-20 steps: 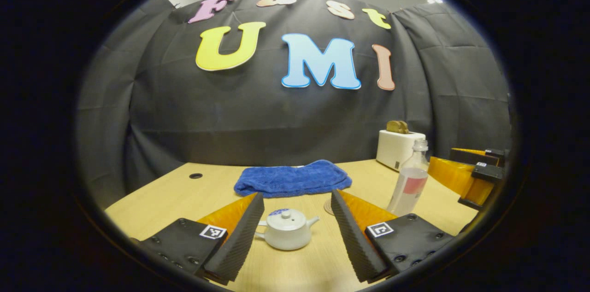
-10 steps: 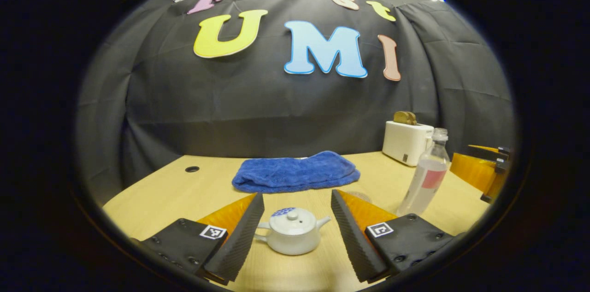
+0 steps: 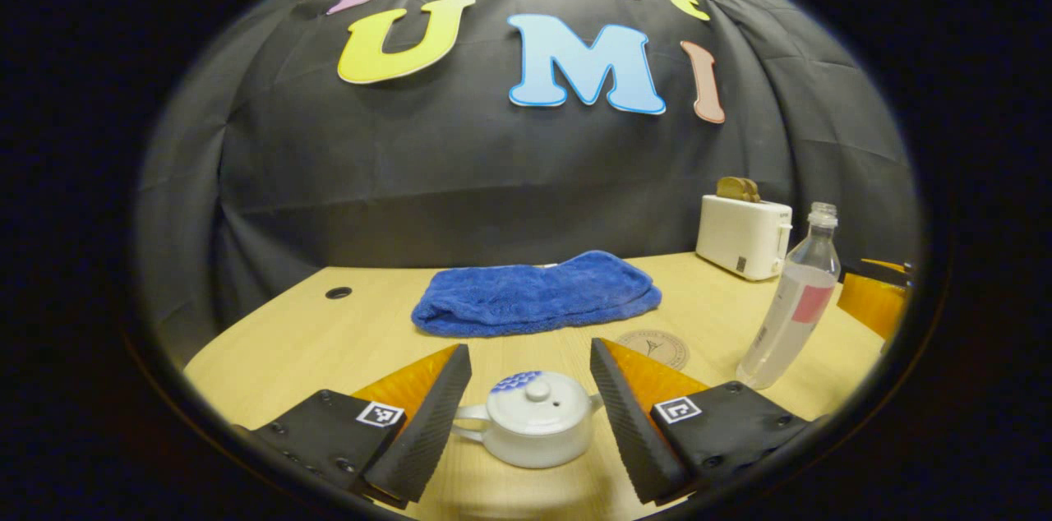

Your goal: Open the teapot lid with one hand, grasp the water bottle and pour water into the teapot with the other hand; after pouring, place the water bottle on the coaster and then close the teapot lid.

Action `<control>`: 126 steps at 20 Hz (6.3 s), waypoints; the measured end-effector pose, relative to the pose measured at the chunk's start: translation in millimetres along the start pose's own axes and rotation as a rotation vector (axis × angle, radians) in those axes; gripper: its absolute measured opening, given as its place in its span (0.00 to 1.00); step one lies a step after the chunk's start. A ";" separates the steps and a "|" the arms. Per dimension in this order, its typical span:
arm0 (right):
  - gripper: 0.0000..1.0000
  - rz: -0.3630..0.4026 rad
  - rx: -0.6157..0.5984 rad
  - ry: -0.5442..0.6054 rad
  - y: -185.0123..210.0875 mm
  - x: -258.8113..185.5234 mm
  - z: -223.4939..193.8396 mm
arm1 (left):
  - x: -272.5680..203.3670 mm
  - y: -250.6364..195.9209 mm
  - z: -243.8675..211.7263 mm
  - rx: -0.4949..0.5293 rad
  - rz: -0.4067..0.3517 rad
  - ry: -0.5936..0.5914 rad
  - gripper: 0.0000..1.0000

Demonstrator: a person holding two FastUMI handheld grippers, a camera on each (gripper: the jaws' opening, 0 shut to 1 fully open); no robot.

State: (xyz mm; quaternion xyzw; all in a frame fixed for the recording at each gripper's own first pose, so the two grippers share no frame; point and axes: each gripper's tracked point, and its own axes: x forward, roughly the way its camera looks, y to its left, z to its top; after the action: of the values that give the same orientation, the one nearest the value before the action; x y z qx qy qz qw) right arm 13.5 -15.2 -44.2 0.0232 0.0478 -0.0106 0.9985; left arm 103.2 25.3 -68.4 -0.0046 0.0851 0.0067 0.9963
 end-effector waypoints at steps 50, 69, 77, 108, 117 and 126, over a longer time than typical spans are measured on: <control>0.94 0.024 0.025 0.124 4.0 26.7 -37.6 | 0.1 57.1 23.8 -0.045 0.049 -0.040 0.09; 0.76 0.014 -0.205 0.201 14.8 53.4 -58.3 | 3.5 114.6 -6.3 -0.076 0.147 0.007 0.08; 0.75 -0.065 -0.590 0.098 15.4 67.7 -15.6 | 2.8 115.3 -6.1 -0.084 0.137 0.009 0.09; 0.75 -0.006 -1.648 -0.282 101.9 107.7 6.8 | 2.5 126.2 -8.6 -0.113 0.144 0.019 0.09; 0.75 0.000 -1.804 -0.373 113.1 113.5 16.8 | 4.0 125.9 -13.9 -0.108 0.145 0.035 0.08; 0.75 -0.018 -1.859 -0.427 118.0 113.4 26.5 | 5.7 124.9 -16.4 -0.105 0.140 0.048 0.09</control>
State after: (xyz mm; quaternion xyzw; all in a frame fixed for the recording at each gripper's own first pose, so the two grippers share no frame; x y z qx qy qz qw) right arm 131.6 99.2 -23.4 -0.7825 -0.1459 0.0201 0.6049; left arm 104.2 150.1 -86.5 -0.0510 0.1084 0.0806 0.9895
